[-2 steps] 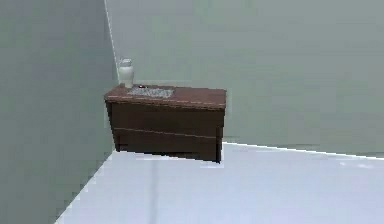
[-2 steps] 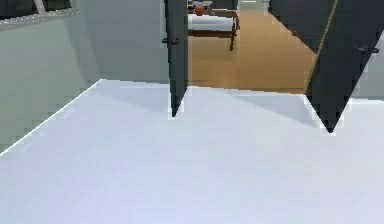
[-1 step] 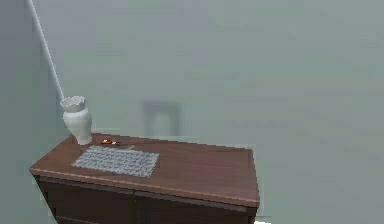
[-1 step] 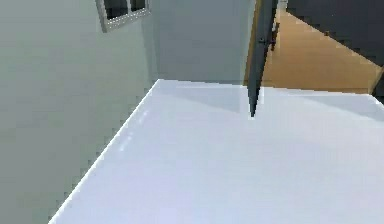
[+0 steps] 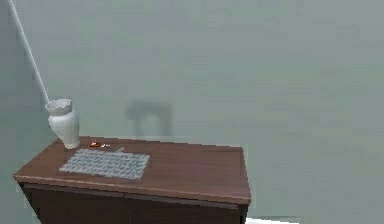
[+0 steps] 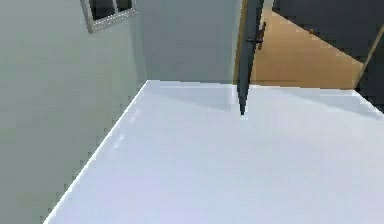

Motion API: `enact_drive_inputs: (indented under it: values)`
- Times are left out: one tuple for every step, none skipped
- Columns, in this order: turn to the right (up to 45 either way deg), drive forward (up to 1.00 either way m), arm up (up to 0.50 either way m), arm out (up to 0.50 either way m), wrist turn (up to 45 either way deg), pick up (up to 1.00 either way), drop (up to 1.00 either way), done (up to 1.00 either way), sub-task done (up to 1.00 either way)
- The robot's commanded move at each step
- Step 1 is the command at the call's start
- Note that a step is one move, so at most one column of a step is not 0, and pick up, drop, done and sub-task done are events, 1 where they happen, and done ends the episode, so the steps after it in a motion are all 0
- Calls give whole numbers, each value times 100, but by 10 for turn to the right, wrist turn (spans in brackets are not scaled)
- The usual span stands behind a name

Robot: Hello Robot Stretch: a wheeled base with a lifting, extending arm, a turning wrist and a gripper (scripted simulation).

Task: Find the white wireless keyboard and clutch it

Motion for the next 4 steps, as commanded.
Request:
enact_drive_inputs:
  values:
    - [0, 5, 0, 0, 0, 0, 0, 0, 0]
    - [-450, 0, 0, 0, 0, 0, 0, 0, 0]
    - [-450, 0, 0, 0, 0, 0, 0, 0, 0]
    - [-270, 0, 0, 0, 0, 0, 0, 0, 0]
